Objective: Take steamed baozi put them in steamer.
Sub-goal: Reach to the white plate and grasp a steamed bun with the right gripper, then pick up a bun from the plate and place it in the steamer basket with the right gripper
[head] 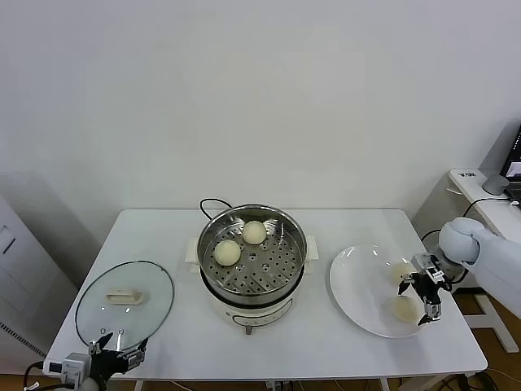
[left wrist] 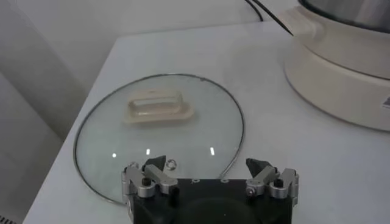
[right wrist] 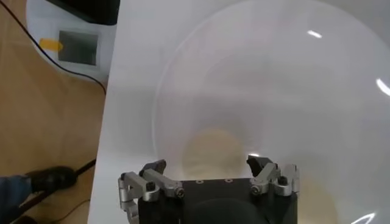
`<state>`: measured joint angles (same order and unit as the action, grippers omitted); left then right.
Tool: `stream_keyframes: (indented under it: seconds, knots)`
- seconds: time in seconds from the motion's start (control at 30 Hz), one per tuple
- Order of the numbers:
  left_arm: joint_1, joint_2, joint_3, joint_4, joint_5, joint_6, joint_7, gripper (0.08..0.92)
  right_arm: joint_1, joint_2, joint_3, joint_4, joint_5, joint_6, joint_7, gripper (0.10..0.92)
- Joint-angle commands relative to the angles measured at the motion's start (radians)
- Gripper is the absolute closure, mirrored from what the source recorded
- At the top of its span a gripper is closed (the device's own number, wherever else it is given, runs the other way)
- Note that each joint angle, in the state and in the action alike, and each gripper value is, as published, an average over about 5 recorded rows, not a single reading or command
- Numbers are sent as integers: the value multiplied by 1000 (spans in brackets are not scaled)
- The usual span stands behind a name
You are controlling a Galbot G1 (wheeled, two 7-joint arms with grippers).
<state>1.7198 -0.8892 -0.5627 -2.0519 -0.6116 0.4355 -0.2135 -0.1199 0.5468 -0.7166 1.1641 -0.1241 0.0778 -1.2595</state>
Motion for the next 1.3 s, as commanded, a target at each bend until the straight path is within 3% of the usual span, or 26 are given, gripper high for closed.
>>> stream_keyframes:
  seconds: [0.03,0.43,0.87,1.03,1.3]
  knots:
    - [2,0,1,0,2,-1,1,177,-71,24,68,-28,-41,-1,26,272]
    - [5,0,3,-2,2,-3,2,177,-54,40,67,-47,11,-23,26,507]
    - [4,-5,7,-5,8,0,0,177,434,-13,-224,90,214,7,-25,533]
    - [5,-2,7,-7,9,-1,0,177,634,83,-311,89,275,101,-24,533]
    - [1,2,14,-4,10,-2,0,177,715,299,-301,76,307,271,-4,533]
